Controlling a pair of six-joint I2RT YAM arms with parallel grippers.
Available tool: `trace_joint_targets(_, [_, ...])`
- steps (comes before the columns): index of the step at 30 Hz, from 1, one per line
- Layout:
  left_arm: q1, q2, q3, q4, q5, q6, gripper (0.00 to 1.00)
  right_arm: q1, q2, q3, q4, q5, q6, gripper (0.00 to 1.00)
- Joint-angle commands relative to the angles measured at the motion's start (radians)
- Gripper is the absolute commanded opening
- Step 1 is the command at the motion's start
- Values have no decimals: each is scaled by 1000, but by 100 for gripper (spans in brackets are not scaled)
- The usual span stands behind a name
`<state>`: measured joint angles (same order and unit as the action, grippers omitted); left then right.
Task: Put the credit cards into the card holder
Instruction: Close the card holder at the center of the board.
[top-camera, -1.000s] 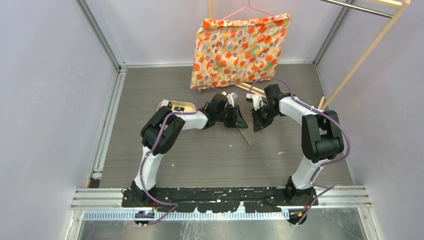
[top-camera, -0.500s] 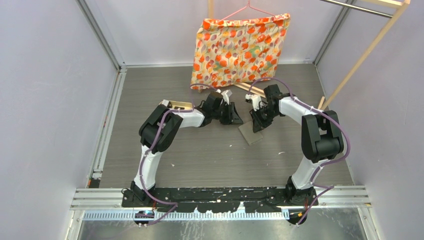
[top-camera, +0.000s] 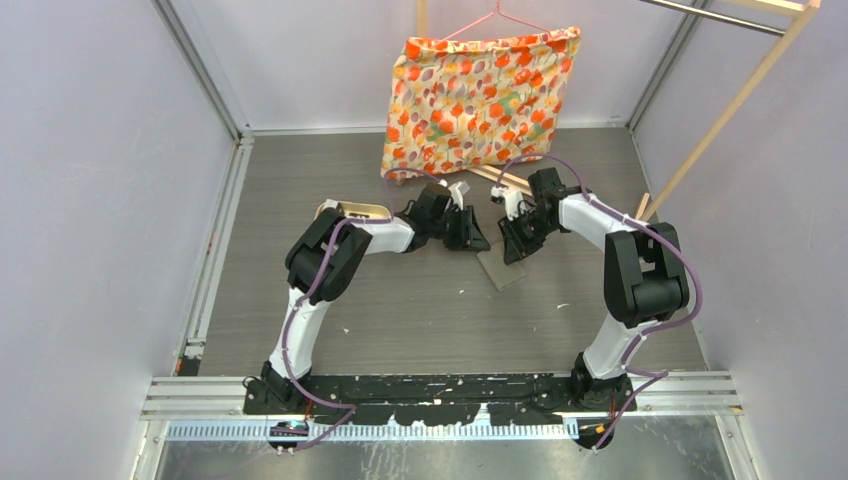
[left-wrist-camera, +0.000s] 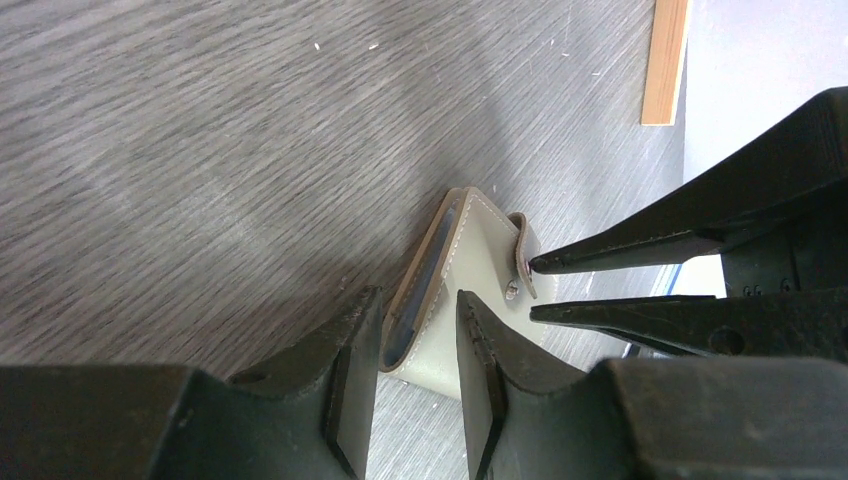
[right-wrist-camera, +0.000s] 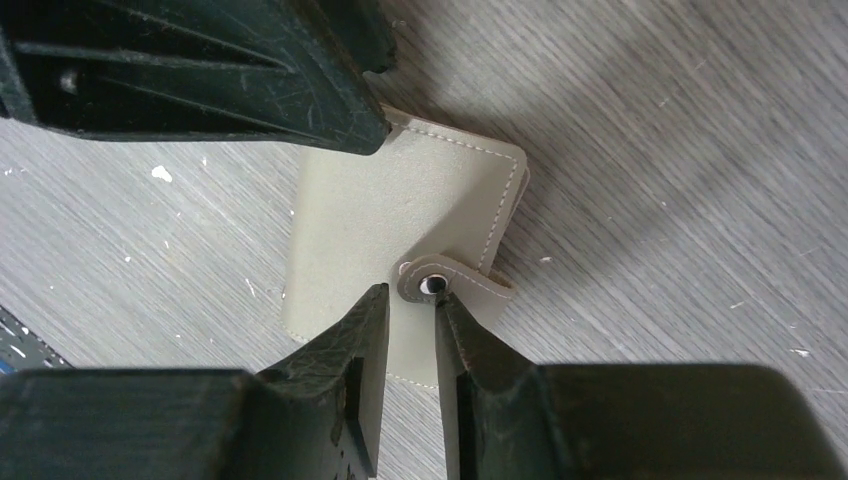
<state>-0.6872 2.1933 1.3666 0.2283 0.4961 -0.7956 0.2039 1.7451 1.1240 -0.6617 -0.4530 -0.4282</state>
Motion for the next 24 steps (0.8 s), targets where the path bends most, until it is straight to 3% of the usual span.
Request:
trace_joint_targets(1, [-6,12,31,-8,11,21,34,5,-47,-6,47,29,38,29])
trace_joint_targets(24, [-13,25,42,-4,22,12,32,22,-64,-18,86,52,88,27])
